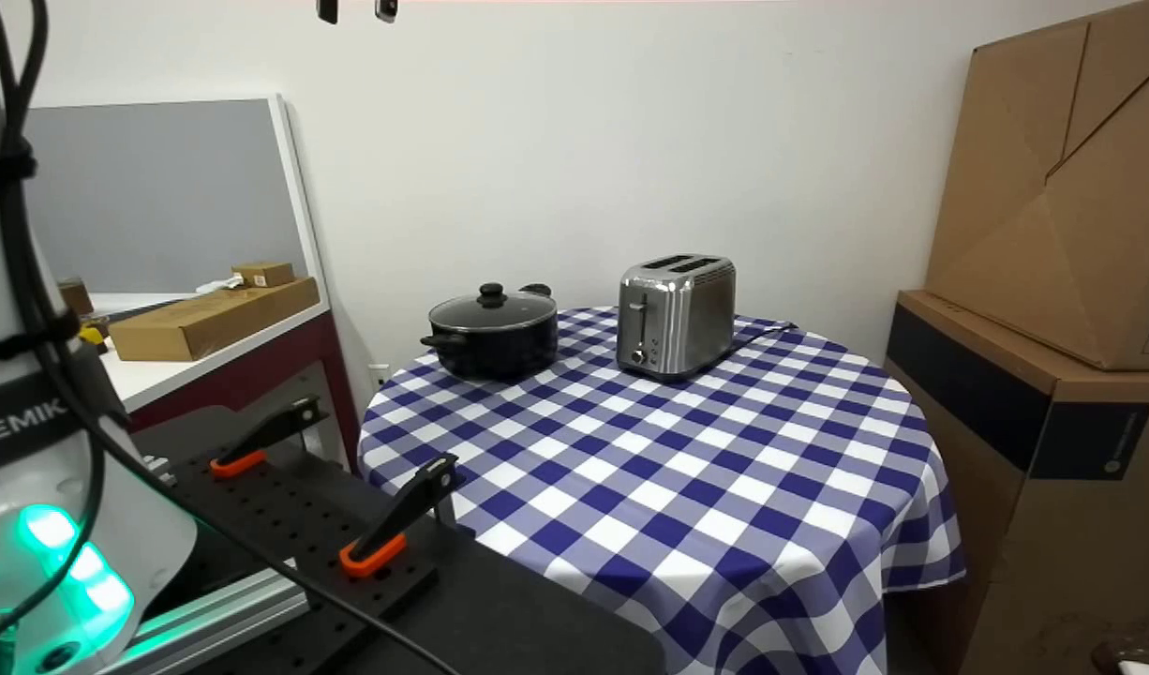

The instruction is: Turn off the toaster

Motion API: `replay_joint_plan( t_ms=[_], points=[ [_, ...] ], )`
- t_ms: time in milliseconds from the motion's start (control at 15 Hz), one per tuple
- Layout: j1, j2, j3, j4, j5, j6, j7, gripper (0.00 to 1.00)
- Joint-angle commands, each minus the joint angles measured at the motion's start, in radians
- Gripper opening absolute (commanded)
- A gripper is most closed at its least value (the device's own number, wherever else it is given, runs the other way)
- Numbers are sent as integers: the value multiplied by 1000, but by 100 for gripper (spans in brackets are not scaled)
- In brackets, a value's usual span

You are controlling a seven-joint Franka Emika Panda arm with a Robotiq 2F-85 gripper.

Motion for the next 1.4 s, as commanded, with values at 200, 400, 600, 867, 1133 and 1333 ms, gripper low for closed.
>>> replay_joint_plan(
  t_ms=[200,400,600,867,1133,1333],
  points=[
    [-4,1,3,3,1,-3,-1,100],
    [-4,1,3,3,1,-3,-1,100],
    [-10,-14,17,-12,-41,39,33,100],
    [-19,-34,38,-54,-181,245,75,100],
    [-45,-14,33,-99,-206,486,202,100],
    [-90,19,33,-140,-260,655,298,100]
  ],
)
